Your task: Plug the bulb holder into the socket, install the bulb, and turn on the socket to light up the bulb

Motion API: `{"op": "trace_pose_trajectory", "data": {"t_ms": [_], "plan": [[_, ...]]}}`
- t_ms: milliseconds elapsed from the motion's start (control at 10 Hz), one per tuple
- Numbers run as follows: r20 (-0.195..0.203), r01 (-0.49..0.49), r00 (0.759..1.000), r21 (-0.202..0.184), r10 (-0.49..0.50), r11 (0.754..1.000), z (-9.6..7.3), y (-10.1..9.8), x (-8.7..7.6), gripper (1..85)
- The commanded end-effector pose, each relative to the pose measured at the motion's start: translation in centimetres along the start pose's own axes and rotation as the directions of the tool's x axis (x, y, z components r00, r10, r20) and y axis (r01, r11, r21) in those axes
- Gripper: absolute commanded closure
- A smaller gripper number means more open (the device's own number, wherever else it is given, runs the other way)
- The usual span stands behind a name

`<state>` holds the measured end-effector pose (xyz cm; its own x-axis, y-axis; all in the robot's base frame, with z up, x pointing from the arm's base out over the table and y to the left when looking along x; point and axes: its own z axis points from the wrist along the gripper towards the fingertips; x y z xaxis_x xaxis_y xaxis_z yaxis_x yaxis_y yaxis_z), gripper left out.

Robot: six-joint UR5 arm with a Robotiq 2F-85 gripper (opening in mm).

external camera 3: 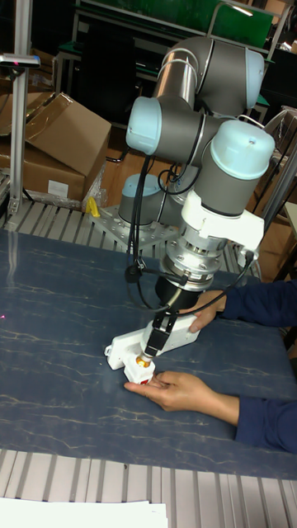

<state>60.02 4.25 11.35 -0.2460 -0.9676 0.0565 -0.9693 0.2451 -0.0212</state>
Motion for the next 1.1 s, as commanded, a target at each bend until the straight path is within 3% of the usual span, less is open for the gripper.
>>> {"op": "trace_pose_trajectory", "data": {"t_ms": [0, 200, 800, 1000], "plan": [[0.003, 0.088, 0.996, 0.000, -0.088, 0.996, -0.1, -0.1, 0.1, 84.0], [0.023, 0.108, 0.994, -0.011, -0.108, 0.994, 0.2, 0.5, -0.6, 84.0], [0.043, 0.175, 0.984, -0.003, -0.174, 0.985, 0.6, -0.3, -0.1, 84.0], [0.026, 0.234, 0.972, 0.014, -0.235, 0.972, 0.8, -0.8, 0.1, 84.0]]}}
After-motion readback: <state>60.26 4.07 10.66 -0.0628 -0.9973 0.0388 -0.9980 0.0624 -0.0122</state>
